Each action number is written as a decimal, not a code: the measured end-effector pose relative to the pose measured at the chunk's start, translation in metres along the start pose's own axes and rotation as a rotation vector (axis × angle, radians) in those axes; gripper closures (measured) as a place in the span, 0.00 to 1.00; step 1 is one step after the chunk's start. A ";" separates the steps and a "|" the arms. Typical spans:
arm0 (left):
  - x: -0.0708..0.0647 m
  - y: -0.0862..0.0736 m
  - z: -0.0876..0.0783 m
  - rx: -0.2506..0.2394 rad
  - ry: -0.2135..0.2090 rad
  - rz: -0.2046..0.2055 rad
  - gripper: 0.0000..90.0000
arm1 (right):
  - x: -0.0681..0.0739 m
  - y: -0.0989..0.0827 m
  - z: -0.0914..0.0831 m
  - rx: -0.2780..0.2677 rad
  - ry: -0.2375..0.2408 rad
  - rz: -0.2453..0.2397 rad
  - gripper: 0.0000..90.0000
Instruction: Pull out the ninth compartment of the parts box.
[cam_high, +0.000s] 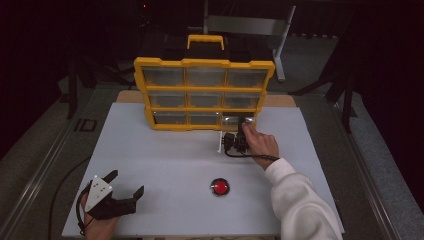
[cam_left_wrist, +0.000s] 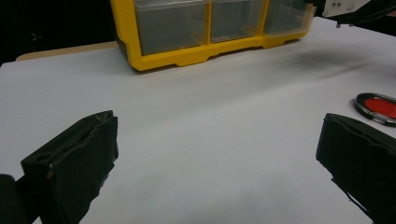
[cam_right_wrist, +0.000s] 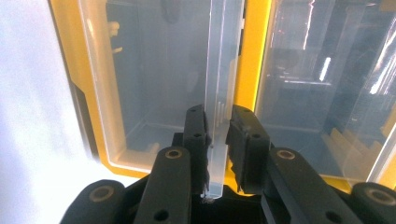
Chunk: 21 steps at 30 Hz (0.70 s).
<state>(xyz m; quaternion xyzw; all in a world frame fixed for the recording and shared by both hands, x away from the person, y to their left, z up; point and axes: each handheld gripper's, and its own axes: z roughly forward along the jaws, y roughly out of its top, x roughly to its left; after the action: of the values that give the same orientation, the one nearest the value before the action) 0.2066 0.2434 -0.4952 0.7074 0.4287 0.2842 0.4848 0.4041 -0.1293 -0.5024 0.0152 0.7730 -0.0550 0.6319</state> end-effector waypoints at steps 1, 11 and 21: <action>0.000 0.000 0.000 0.000 0.000 0.000 0.00 | 0.000 0.000 0.000 -0.001 0.001 -0.001 0.86; 0.000 0.000 0.000 -0.001 0.001 0.000 0.00 | -0.001 0.000 -0.005 0.000 0.014 -0.001 0.86; 0.000 0.000 0.000 0.002 0.004 -0.002 0.00 | -0.001 -0.002 -0.011 -0.007 0.020 0.002 0.86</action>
<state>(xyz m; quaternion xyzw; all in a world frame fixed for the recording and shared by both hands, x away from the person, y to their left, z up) 0.2064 0.2440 -0.4950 0.7069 0.4307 0.2845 0.4836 0.3937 -0.1298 -0.4994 0.0145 0.7795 -0.0517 0.6241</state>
